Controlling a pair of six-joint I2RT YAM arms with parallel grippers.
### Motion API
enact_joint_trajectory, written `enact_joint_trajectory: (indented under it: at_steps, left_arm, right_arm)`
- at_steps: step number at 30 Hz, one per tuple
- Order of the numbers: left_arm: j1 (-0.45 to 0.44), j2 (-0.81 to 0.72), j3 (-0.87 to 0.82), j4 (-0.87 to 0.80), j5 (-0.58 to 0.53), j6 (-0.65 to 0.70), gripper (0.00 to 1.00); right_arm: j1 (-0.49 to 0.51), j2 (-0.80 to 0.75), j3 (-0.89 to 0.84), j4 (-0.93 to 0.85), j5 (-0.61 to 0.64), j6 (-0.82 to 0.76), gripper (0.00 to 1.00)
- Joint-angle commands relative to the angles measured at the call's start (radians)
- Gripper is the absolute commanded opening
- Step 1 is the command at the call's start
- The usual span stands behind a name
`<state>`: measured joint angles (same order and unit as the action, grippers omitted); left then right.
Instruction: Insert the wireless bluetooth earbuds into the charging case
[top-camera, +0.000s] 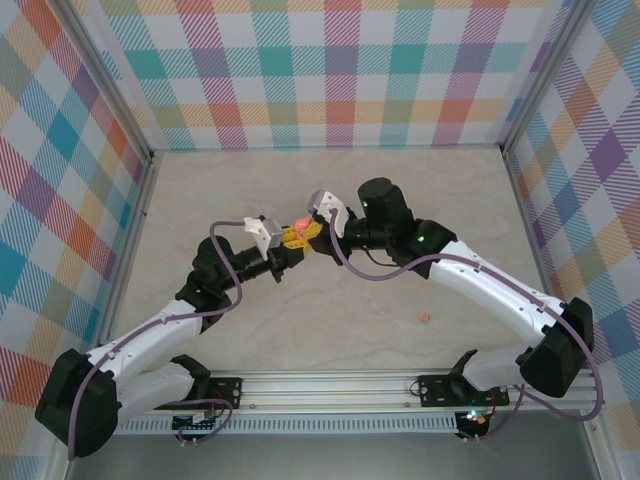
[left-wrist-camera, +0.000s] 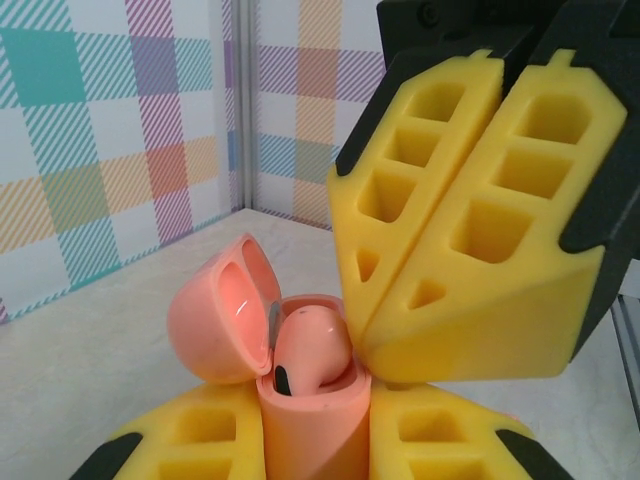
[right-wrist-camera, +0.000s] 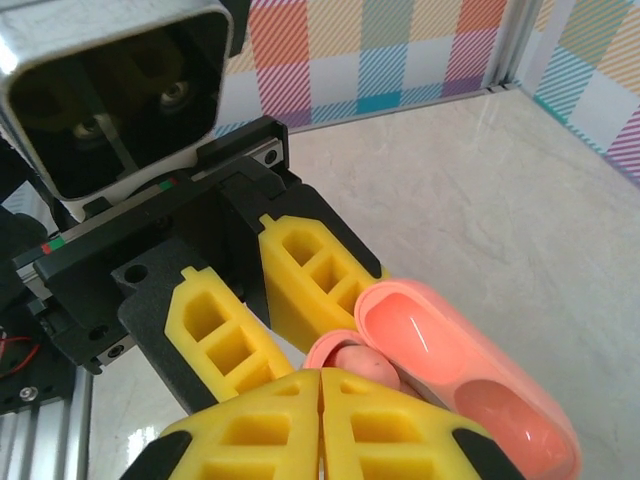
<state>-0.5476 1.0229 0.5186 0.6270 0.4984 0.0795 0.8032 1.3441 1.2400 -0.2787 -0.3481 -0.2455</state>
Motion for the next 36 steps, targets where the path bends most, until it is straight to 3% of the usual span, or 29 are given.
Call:
enact_joint_trajectory:
  at_steps: [1,9,17,21,26,31,36]
  left_arm:
    - [0.002,-0.045,-0.011,0.01,-0.024,0.029,0.0]
    - [0.001,-0.081,-0.028,-0.047,-0.084,0.062,0.0]
    - [0.002,-0.124,-0.08,-0.086,-0.102,0.077,0.0]
    - [0.002,-0.142,-0.109,-0.099,-0.097,0.078,0.0]
    - [0.002,-0.166,-0.126,-0.114,-0.091,0.089,0.0]
    - [0.002,-0.173,-0.124,-0.13,-0.072,0.097,0.0]
    - [0.002,-0.18,-0.069,-0.23,-0.049,0.111,0.0]
  right_arm:
    - [-0.005,-0.019,0.035,-0.005,-0.032,0.033,0.11]
    - [-0.031,-0.07,0.092,-0.028,0.021,0.116,0.17]
    - [-0.095,-0.138,0.096,-0.194,0.205,0.317,0.23]
    - [-0.153,-0.166,0.067,-0.316,0.353,0.471,0.32]
    - [-0.285,-0.126,0.042,-0.581,0.446,0.697,0.36]
    - [-0.425,-0.148,-0.115,-0.688,0.378,0.904,0.4]
    - [-0.463,-0.31,-0.369,-0.649,0.371,1.117,0.42]
